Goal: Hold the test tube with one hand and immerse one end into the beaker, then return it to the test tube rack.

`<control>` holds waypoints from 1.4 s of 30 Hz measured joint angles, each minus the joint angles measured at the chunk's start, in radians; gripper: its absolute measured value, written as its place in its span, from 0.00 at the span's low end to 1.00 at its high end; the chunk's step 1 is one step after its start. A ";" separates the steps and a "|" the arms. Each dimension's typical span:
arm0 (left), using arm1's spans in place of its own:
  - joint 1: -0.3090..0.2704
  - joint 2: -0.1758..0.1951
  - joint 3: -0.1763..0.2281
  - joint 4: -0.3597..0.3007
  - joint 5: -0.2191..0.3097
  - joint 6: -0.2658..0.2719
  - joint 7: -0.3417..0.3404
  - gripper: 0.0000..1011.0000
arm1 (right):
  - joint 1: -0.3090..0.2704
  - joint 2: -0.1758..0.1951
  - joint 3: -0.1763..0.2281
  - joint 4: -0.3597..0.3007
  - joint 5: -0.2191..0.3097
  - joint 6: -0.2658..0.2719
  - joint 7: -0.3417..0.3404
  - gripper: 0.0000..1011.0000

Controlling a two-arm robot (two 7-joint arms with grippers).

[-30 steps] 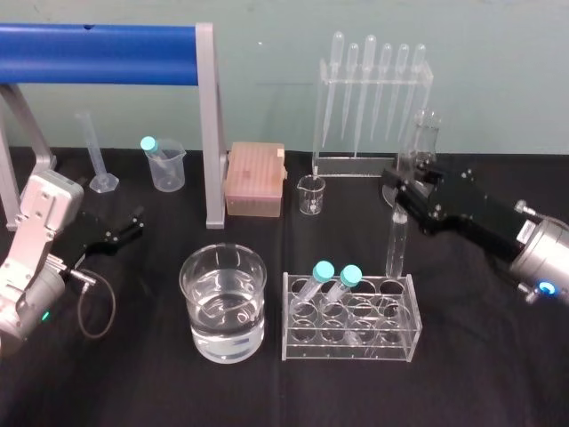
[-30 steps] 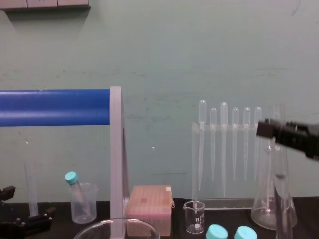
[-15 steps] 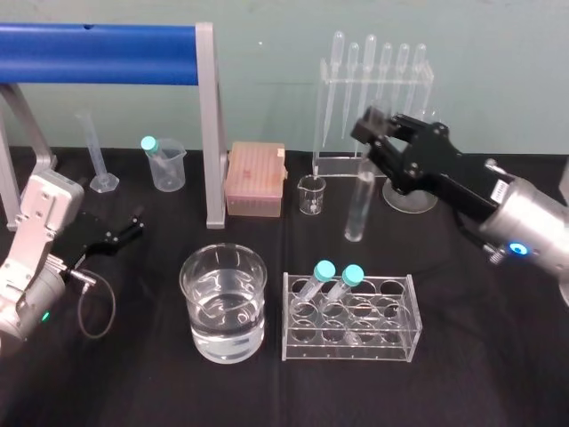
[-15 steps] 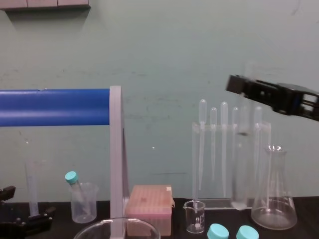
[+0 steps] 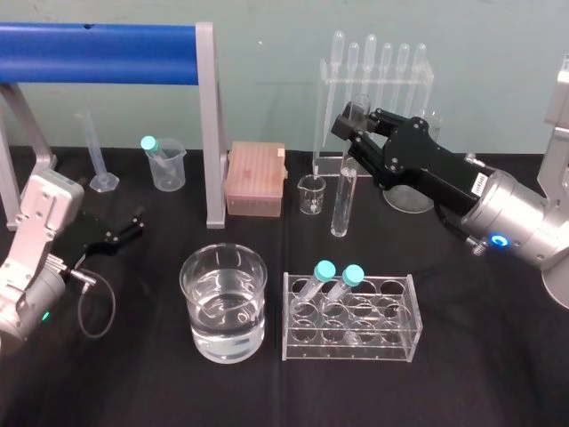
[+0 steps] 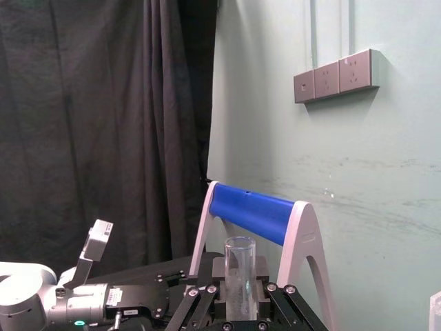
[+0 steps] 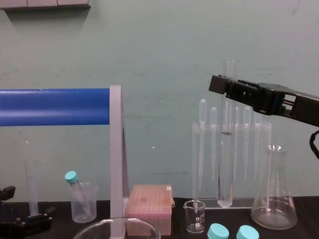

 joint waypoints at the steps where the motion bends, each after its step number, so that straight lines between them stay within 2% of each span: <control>1: 0.000 0.000 0.000 0.000 0.000 0.000 0.000 0.99 | -0.001 0.000 0.001 -0.001 0.000 0.000 0.000 0.22; 42: 0.000 0.000 0.000 0.000 0.000 0.000 0.000 0.99 | -0.006 0.003 0.006 -0.006 0.000 0.002 -0.001 0.22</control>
